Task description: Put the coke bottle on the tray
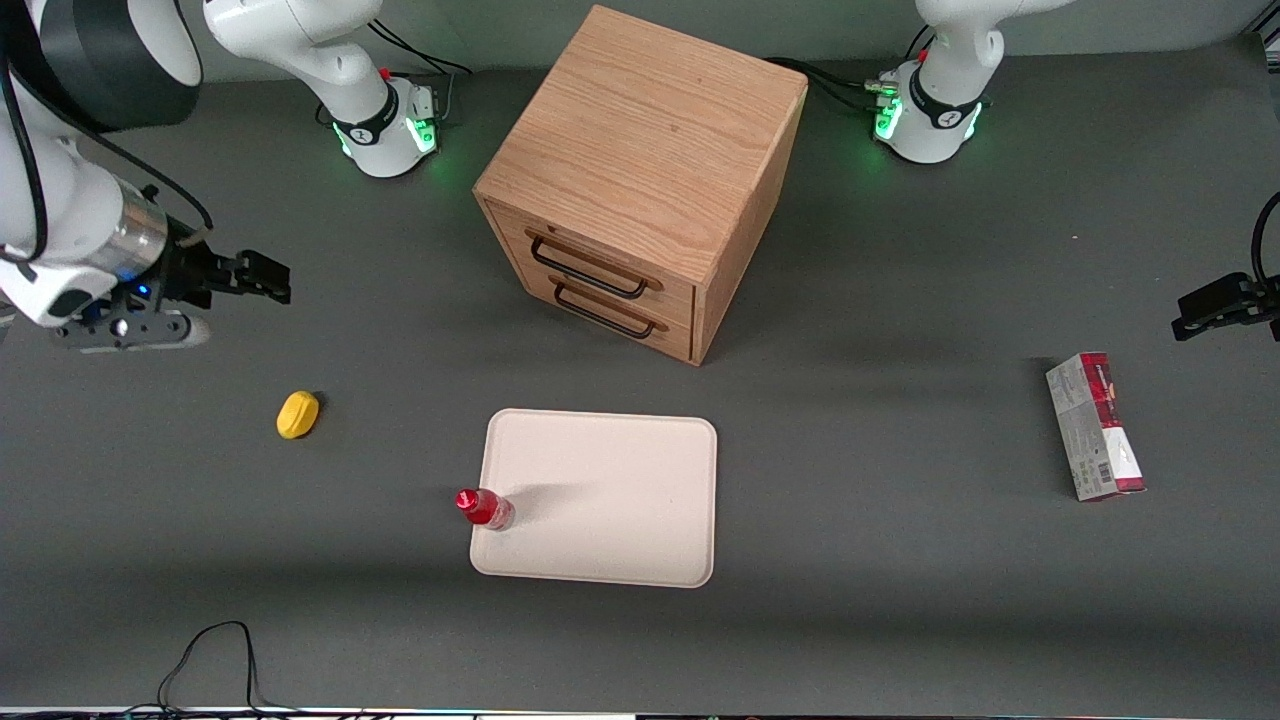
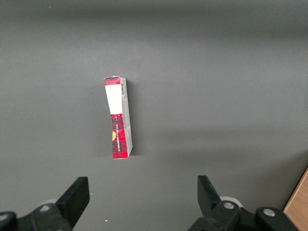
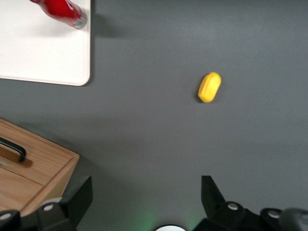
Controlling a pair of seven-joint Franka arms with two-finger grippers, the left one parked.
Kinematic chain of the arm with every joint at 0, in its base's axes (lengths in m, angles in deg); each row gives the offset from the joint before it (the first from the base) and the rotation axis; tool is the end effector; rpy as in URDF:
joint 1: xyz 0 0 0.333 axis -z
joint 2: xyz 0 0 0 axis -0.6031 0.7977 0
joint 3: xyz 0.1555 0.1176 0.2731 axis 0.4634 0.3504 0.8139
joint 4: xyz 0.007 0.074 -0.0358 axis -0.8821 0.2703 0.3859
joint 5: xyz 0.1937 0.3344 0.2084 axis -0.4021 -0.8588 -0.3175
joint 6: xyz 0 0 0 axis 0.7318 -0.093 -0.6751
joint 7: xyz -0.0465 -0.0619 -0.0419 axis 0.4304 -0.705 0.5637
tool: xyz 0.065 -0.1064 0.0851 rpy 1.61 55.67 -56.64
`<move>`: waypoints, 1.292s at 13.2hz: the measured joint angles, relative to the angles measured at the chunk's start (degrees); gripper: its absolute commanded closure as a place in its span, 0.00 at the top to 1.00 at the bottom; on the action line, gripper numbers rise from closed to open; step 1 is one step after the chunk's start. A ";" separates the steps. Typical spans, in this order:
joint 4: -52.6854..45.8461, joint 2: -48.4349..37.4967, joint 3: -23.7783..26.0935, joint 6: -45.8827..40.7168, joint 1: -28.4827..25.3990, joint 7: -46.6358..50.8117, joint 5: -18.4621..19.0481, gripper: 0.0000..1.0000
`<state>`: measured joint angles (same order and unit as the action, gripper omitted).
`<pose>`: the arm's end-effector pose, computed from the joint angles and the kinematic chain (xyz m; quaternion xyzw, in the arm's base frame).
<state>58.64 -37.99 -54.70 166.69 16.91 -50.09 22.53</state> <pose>0.5730 0.0665 0.5332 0.9982 0.0123 -0.0570 0.0117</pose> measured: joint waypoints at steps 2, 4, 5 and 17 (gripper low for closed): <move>2.71 -2.35 -1.64 1.99 0.00 -1.46 0.40 1.00; 2.78 -2.19 -3.03 3.13 0.01 -2.17 0.40 1.00; 2.34 -1.64 -3.17 3.34 0.01 -2.18 0.40 1.00; -0.32 0.80 -2.74 1.92 0.90 -2.10 0.20 1.00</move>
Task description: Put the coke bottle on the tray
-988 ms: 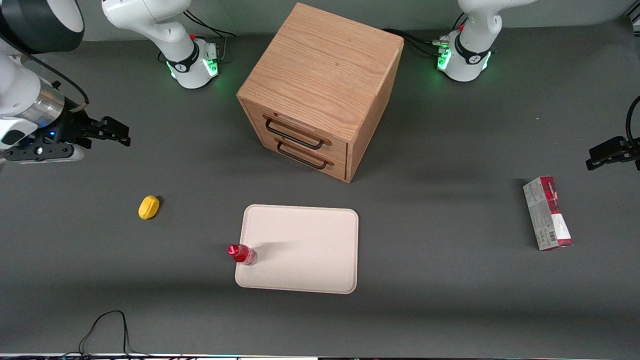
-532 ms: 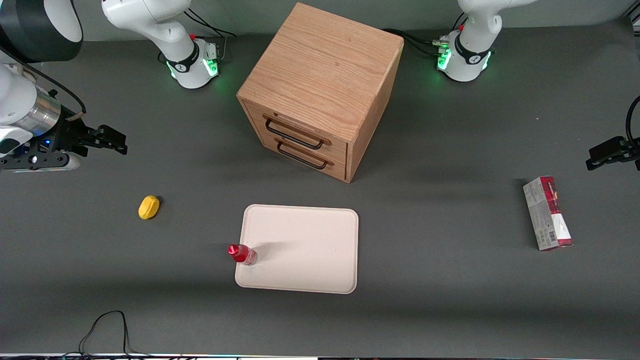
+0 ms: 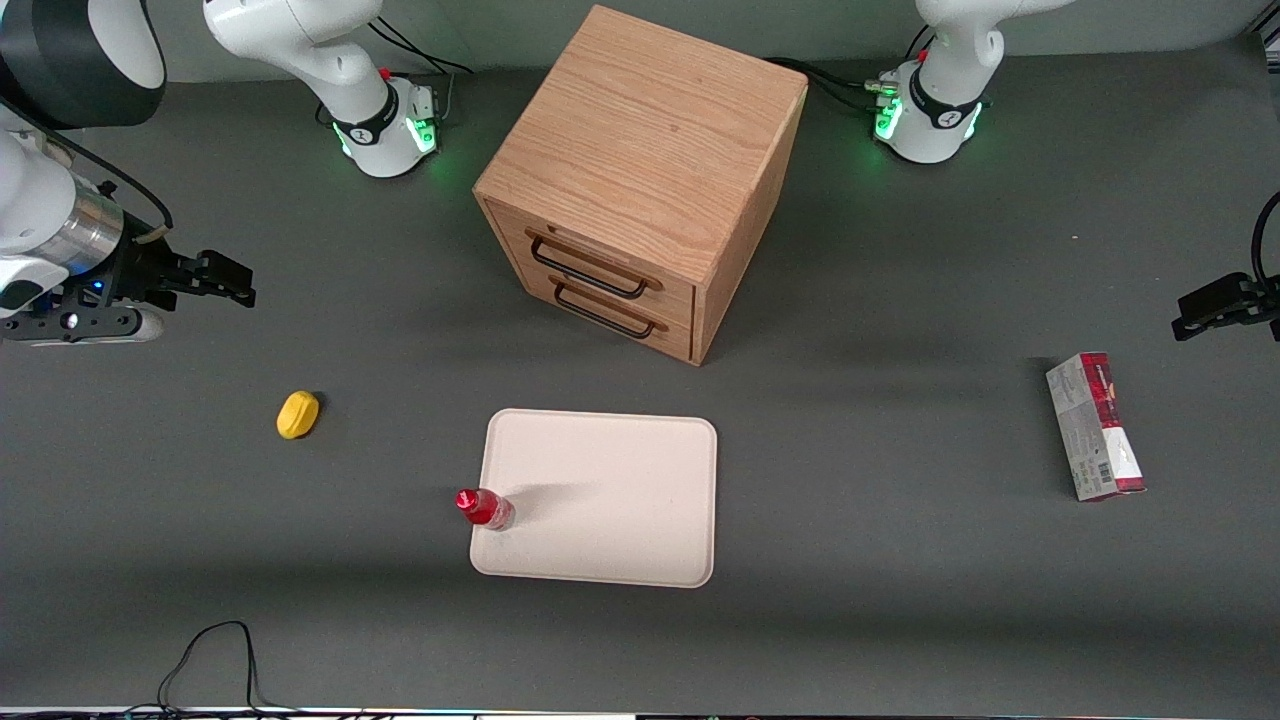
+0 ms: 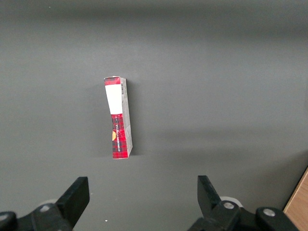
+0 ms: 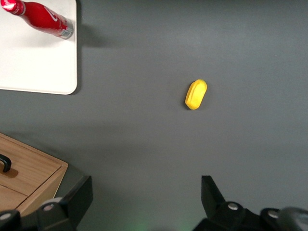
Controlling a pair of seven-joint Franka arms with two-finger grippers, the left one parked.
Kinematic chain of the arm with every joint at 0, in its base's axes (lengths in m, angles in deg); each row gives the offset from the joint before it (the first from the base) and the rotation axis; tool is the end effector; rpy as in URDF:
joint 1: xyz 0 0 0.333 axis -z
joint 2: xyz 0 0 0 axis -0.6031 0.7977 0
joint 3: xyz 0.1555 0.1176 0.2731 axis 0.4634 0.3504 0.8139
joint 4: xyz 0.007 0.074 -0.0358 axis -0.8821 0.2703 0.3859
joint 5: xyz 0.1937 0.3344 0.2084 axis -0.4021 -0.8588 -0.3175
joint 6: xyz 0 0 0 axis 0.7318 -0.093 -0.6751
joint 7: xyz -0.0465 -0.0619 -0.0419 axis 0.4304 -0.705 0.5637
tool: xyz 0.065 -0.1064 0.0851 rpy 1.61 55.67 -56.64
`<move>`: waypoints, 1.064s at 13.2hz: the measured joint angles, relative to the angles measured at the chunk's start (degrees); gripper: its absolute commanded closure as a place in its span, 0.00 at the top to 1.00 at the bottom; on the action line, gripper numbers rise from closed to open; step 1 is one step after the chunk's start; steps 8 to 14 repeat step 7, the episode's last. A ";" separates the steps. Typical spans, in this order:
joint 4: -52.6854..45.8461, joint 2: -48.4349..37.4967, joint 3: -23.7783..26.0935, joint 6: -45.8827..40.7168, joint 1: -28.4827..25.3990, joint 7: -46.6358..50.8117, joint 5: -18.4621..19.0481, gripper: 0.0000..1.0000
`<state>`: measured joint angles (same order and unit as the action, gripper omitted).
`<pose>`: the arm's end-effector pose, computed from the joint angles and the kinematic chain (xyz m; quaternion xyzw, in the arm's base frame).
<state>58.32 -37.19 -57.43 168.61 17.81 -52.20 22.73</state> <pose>0.5850 0.0305 0.5304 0.9989 -0.0007 -0.0449 0.0106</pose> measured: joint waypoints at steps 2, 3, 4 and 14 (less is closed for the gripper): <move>-0.41 0.33 4.25 -0.43 5.26 -0.03 -0.41 1.00; -0.54 0.38 7.51 -1.40 8.97 -0.03 -0.52 1.00; -0.66 0.39 10.77 -1.98 12.62 -0.06 -0.62 1.00; -2.03 1.14 17.20 -2.20 18.67 -0.07 -0.76 1.00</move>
